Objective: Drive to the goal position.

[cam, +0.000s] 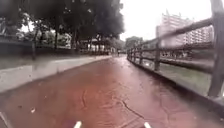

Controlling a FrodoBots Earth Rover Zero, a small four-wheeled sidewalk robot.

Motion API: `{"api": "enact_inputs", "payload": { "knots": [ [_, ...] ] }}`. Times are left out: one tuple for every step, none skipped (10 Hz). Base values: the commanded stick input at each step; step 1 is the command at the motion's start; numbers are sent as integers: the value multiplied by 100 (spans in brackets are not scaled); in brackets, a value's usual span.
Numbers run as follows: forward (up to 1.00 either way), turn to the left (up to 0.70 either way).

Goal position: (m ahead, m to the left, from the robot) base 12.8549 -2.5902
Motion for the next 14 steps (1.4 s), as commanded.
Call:
{"api": "enact_inputs", "payload": {
  "knots": [
    [50, 0],
    [50, 0],
    [50, 0],
    [50, 0],
    [50, 0],
    [50, 0],
    [50, 0],
    [50, 0],
    [50, 0],
    [50, 0],
    [50, 0],
    [50, 0],
    [50, 0],
    [50, 0]
  ]
}}
